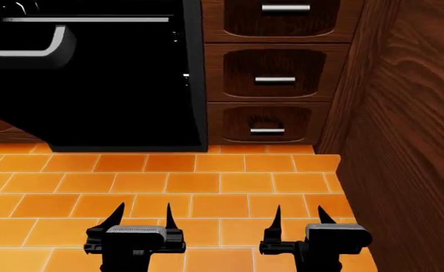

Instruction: Close the dishwasher door

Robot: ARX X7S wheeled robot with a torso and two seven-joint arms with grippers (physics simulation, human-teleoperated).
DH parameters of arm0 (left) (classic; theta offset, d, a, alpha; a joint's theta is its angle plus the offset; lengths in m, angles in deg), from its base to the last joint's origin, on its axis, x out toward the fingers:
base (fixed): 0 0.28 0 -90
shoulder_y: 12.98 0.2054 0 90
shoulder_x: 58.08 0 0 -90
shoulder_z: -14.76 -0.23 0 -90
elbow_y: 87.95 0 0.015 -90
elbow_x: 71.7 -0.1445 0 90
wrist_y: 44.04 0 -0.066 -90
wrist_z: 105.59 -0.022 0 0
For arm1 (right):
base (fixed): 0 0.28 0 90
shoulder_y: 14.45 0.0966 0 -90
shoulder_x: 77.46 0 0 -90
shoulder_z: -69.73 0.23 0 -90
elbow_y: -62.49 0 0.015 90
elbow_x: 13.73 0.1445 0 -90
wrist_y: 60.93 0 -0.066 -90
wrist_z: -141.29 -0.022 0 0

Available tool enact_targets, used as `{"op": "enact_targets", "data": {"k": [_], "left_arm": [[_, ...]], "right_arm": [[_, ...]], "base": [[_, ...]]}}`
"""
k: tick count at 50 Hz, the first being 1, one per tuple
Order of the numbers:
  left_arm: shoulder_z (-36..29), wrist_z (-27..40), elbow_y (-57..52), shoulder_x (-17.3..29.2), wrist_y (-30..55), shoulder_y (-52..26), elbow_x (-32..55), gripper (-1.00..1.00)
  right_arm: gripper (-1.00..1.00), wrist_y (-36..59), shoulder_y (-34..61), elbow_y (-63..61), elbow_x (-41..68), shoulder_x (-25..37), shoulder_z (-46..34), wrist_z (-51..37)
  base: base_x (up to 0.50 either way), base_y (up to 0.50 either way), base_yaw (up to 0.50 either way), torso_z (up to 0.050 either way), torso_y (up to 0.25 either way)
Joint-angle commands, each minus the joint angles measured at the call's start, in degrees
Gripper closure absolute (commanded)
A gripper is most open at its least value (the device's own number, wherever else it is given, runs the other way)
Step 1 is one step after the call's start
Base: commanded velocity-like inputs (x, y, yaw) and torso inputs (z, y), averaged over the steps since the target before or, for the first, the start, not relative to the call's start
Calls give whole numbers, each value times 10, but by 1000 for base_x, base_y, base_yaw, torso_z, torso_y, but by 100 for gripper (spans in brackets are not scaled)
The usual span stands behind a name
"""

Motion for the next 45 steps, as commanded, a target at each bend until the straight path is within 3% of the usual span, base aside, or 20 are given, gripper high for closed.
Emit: {"op": "enact_targets", "data": {"k": [1,45], "left_arm": [[0,2,1,2,-1,0,6,-100],[-13,9,-1,10,7,-5,13,-100]], "right_arm": [[-100,-4,-2,-3,-4,3,-5,-3],[-100,-14,-2,-7,1,12,-16,-8]], "base": [[0,500,0,0,0],[0,500,0,0,0]]}}
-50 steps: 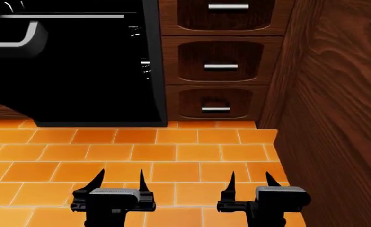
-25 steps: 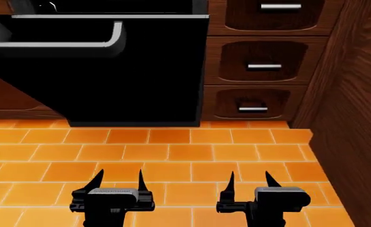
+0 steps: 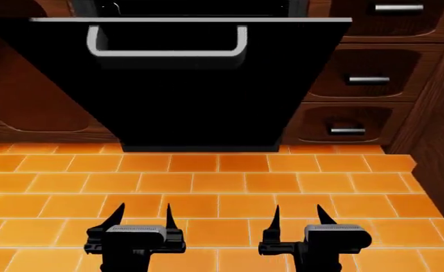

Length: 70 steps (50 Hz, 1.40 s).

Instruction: Close the dishwasher door

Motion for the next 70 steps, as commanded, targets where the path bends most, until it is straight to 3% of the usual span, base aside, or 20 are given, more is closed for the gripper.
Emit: {"op": "enact_targets", "data": {"k": [1,9,25,70], "left_arm": [[-3,2,-2,2,5,-2,2,-100],[-5,3,1,3,2,-2,3,-100],[-11,5,2,5,8,-5,3,-100],[-18,12,4,11,4,-7,10,-100]], "right_arm": [[-100,-2,0,-1,2,2,-2,-1],[-100,-4,0,-2,3,3,-4,-3],[-100,9,3,0,3,5,-9,-9],[-100,-1,3,-2,4,11,-19,-15]], "base": [[0,500,0,0,0],[0,500,0,0,0],[29,0,0,0,0],[474,0,0,0,0]]}}
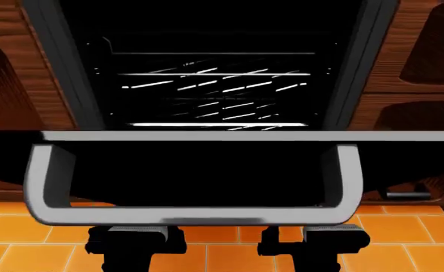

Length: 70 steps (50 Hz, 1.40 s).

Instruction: Close the dishwasher door

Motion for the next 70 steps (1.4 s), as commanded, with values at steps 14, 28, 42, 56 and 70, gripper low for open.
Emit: {"op": "enact_targets", "data": {"k": [14,28,42,56,70], "left_arm": [[-5,3,1,3,0,0,2,-100],[-7,6,2,4,0,-1,4,-100],[-9,12,1,6,11,-6,5,-100],[-11,6,-59,25,65,-37,20,-100],[-5,4,-78,21,116,-80,52,-100]], "right_arm": [[-100,-17,-6,-4,-6,4,-6,-5],[-100,-4,-1,-1,3,4,-6,-9],[-100,-4,3,2,5,4,-4,-16],[-100,101,54,-76,17,18,4,-38],[-100,131,93,-64,15,15,4,-46]], "base": [[0,0,0,0,0],[90,0,0,0,0],[0,0,0,0,0],[0,0,0,0,1],[4,0,0,0,3]]}}
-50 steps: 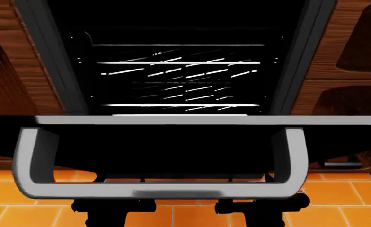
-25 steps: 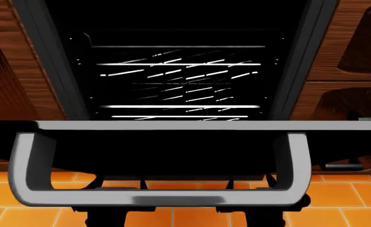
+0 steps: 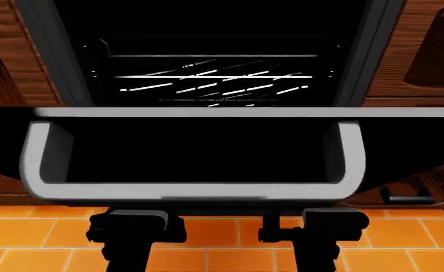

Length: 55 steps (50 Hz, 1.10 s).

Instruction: Close the dishwasher door

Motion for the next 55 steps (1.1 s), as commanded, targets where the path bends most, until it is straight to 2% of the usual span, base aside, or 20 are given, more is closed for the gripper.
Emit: {"op": "enact_targets", "data": {"k": [1,10,18,28,35,43,55], "left_arm": [[7,-2,-46,2,47,-51,18,-100],[16,8,-80,3,122,-106,53,-100],[20,-2,-30,-13,143,-155,71,-100],[16,-23,74,-37,141,-217,71,-100],[13,-51,182,-63,149,-285,78,-100],[10,-74,316,-97,108,-341,67,-100],[7,-98,434,-124,74,-382,65,-100]], "right_arm": [[-100,37,55,-18,-19,2,15,-9],[-100,129,120,-37,15,2,31,-12],[-100,178,175,11,25,-9,28,-12],[-100,183,240,103,5,-20,13,-3],[-100,163,302,212,-3,-41,5,16],[-100,114,359,338,-6,-59,14,33],[-100,52,435,515,-15,-84,16,52]], "base": [[0,0,0,0,11],[4,0,0,0,5],[4,0,-1,0,4],[5,0,-1,0,1],[4,0,0,0,0],[5,-1,-1,0,0],[3,-2,-3,0,0]]}}
